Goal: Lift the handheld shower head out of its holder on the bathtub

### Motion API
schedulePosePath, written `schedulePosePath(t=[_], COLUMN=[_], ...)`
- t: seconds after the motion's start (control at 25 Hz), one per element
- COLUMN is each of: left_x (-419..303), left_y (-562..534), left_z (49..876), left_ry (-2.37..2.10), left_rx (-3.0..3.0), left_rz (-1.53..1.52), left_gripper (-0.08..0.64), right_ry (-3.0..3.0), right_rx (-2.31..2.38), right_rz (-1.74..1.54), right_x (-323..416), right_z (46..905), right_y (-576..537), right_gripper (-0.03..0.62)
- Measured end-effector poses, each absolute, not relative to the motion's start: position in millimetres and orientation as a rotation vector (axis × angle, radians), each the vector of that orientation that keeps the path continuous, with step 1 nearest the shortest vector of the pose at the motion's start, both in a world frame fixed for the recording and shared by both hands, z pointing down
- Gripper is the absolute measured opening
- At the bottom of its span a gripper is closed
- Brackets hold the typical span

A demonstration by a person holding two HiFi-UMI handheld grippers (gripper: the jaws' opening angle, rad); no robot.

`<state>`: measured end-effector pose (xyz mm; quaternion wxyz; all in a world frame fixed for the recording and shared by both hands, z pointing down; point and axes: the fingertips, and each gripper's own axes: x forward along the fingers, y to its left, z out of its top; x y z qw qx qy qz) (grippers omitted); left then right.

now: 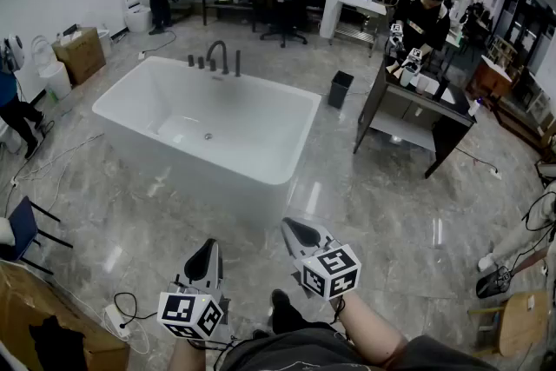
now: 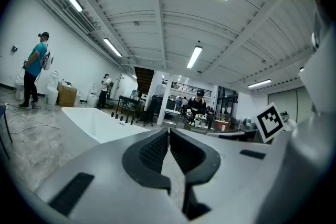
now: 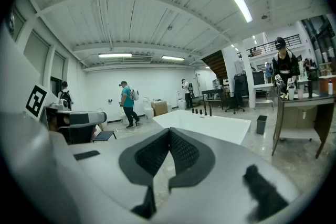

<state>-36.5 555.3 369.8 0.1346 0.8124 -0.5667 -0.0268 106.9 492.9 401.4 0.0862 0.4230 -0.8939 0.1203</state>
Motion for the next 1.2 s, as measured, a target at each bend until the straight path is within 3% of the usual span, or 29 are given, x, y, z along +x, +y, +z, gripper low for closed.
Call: schedulePosePath(t=[0.84, 1.2], left_x=[-34, -25], left_y=[560, 501], left_z=[380, 384], left_ry=[-1.605, -1.639], left_rx=[2.317, 2.287], left_rz=[-0.097, -0.072], left_gripper=[0.025, 0.025], right_ry=[-2.668, -2.673], right_rx=[1.251, 1.295], right_rz=[0.305, 0.345], right_x=[109, 137], right_z=[403, 416], right_y=[503, 442], right_gripper=[0.025, 0.026])
